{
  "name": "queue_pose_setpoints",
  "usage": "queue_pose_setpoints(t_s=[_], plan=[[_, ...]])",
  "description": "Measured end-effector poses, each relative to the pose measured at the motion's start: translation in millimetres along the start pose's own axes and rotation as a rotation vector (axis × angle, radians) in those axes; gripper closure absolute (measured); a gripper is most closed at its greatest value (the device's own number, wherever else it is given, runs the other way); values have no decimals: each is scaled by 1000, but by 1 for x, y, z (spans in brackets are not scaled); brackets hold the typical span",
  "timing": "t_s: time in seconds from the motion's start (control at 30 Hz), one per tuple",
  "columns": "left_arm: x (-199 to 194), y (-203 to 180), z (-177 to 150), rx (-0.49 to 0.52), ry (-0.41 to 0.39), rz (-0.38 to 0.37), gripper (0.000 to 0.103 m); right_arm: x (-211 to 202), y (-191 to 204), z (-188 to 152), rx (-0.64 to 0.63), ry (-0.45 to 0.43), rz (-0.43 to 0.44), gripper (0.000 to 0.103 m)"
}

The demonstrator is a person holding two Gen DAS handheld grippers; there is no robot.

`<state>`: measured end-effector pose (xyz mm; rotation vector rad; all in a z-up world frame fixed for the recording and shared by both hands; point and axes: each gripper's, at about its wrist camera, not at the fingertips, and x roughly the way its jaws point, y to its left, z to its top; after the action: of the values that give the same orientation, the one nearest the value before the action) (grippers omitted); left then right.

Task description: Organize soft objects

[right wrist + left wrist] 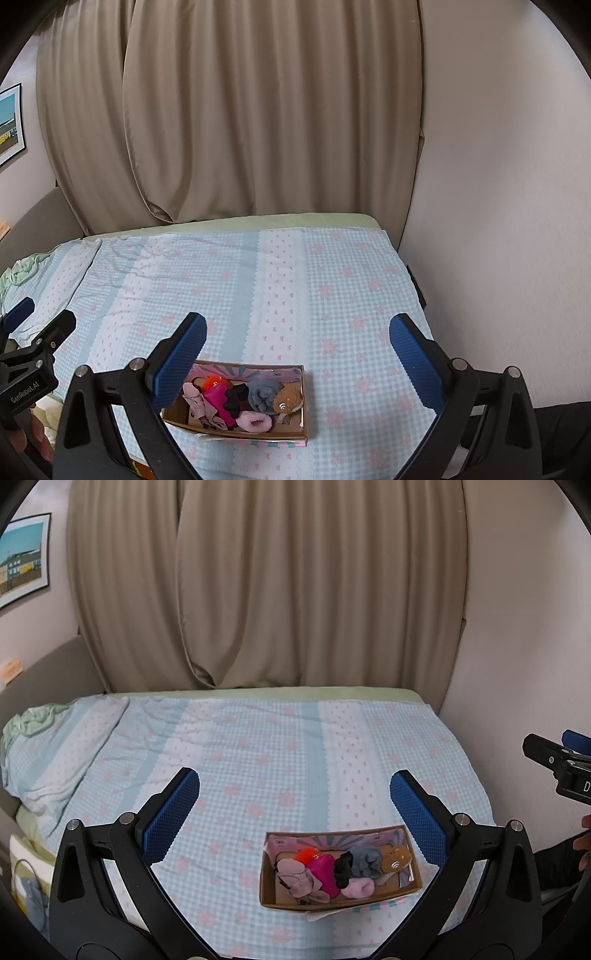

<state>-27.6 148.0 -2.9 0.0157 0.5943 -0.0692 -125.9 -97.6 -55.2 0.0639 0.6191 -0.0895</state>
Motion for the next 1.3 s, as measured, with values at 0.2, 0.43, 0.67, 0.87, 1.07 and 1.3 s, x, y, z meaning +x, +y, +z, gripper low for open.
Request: queue_pose_setpoints(t_s=[0.2,0.43,0.67,0.87,1.07,1.3], plan=[[0,1,0,-2,-1,-1,0,-1,1,0,0,0,1,4],[-1,0,0,-3,-4,-1,0,-1,1,1,-3,0,0,4],[-1,-4,2,-1,-10,5,0,1,0,3,-5,-2,4,4],[1,-5,3,-2,-10,10,0,1,-1,3,-5,-2,5,4],[1,-4,6,-2,-24,-2,0,2,-1,5,-6,-2,7,4],[2,-8,8,16,-51,6,0,9,-3,10,-8,-3,8,4]])
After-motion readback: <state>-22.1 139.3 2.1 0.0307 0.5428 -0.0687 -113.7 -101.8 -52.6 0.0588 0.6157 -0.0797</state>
